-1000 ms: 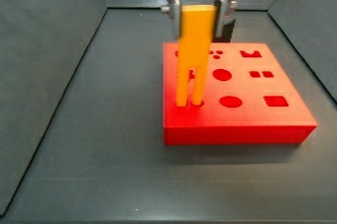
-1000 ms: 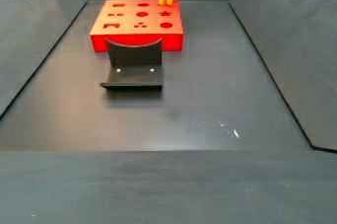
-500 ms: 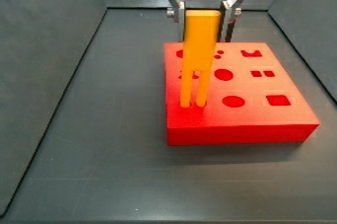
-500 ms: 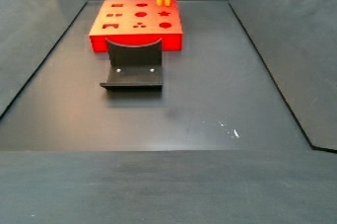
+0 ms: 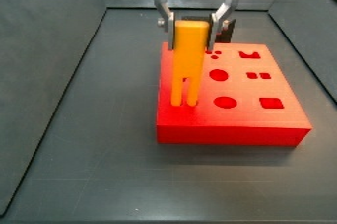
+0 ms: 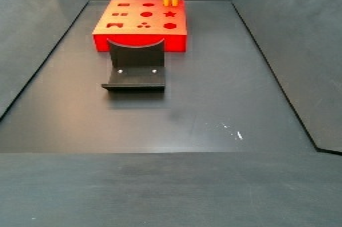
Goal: Insert the square-circle object.
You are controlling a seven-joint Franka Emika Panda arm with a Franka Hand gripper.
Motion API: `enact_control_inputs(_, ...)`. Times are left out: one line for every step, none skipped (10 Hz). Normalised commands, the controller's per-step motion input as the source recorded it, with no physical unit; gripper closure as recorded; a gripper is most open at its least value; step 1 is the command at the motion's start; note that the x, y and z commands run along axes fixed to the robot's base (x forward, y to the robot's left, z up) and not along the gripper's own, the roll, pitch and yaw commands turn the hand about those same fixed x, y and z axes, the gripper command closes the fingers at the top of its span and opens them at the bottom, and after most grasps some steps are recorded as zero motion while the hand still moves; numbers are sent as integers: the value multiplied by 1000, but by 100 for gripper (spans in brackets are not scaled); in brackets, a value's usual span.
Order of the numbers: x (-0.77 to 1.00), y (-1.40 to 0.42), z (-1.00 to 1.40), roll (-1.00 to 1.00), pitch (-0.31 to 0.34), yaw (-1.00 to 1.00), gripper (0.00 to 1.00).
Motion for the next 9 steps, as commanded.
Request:
enact_control_inputs(0, 0, -820, 70, -94, -43, 100)
enact_control_inputs(-31, -71, -1000, 57, -134, -17, 100)
enact_control_inputs(0, -60, -1000, 59, -134, -23, 100)
enact_control_inputs(-34, -6, -977, 107, -117, -40, 100)
enact_control_inputs(-71, 0, -823, 116, -89, -57, 100)
enact_control_inputs(-77, 0, -571, 44, -64, -29, 100)
enact_control_inputs(0, 31, -11, -4, 0, 0, 100)
enact_control_inputs(0, 0, 0, -7, 0, 0, 100)
enact_control_inputs(0, 0, 0, 0, 0, 0, 100)
